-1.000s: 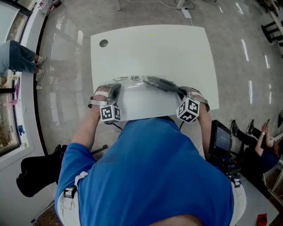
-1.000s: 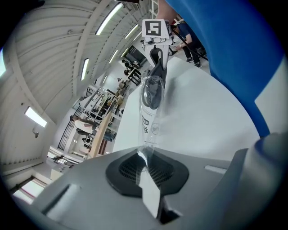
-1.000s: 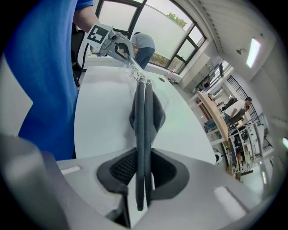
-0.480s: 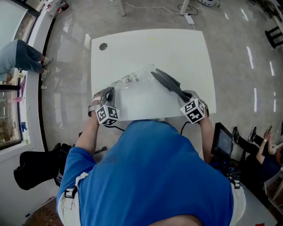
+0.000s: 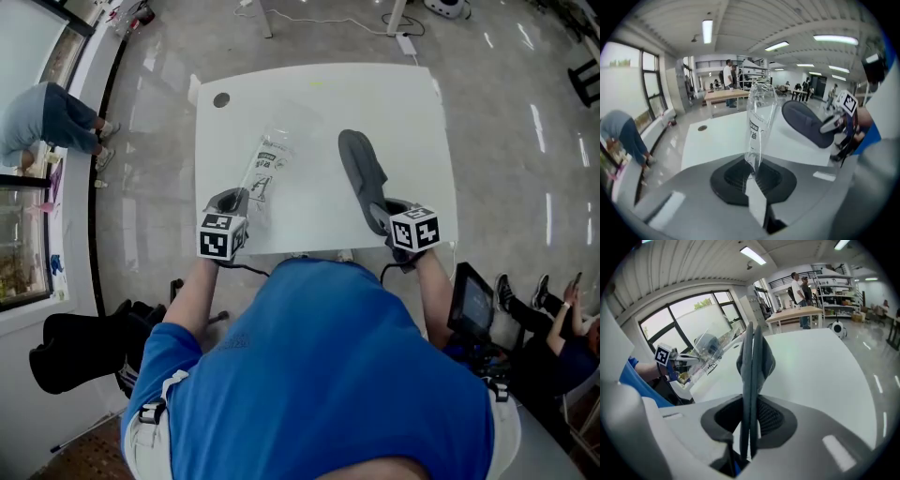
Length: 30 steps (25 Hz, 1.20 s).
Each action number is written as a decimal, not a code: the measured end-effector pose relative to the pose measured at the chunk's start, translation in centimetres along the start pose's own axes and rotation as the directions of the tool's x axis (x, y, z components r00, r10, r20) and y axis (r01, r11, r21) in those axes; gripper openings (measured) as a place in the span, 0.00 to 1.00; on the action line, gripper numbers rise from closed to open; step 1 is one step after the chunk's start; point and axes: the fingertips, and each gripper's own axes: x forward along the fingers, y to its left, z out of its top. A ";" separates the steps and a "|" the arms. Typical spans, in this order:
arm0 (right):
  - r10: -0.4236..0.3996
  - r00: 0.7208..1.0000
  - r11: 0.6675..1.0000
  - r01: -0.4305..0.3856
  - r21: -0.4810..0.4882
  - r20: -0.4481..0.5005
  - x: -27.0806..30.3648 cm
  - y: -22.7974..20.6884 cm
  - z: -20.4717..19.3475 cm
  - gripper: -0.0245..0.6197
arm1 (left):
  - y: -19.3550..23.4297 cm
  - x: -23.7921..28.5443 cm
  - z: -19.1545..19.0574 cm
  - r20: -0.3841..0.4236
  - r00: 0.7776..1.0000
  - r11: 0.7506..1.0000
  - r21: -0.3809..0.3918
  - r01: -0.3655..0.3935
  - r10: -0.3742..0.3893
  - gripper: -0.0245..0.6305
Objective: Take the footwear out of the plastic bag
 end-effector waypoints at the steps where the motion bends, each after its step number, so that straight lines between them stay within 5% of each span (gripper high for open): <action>1: 0.014 1.000 1.000 -0.014 0.025 0.002 0.1 0.1 0.0 0.15 | -0.3 -0.2 0.2 -0.006 0.999 0.996 -0.082 0.035 -0.036 0.05; 5: 0.058 0.998 0.992 -0.057 0.114 -0.001 1.8 -0.2 -0.3 0.15 | -0.9 0.4 -1.1 -0.040 0.991 0.950 -0.292 0.109 -0.127 0.05; 13: 0.084 0.996 0.971 -0.079 0.227 -0.009 3.3 -1.6 -1.2 0.16 | -4.0 2.7 -4.8 -0.080 0.968 0.867 -0.468 0.174 -0.238 0.05; 25: 0.070 0.997 0.970 -0.064 0.237 -0.016 4.0 -2.2 -0.7 0.17 | -3.8 4.9 -6.5 -0.112 0.962 0.852 -0.497 0.163 -0.250 0.06; 30: 0.034 0.999 0.974 -0.028 0.223 -0.021 4.1 -2.6 -0.6 0.18 | -4.2 5.3 -6.4 -0.123 0.954 0.869 -0.458 0.190 -0.273 0.24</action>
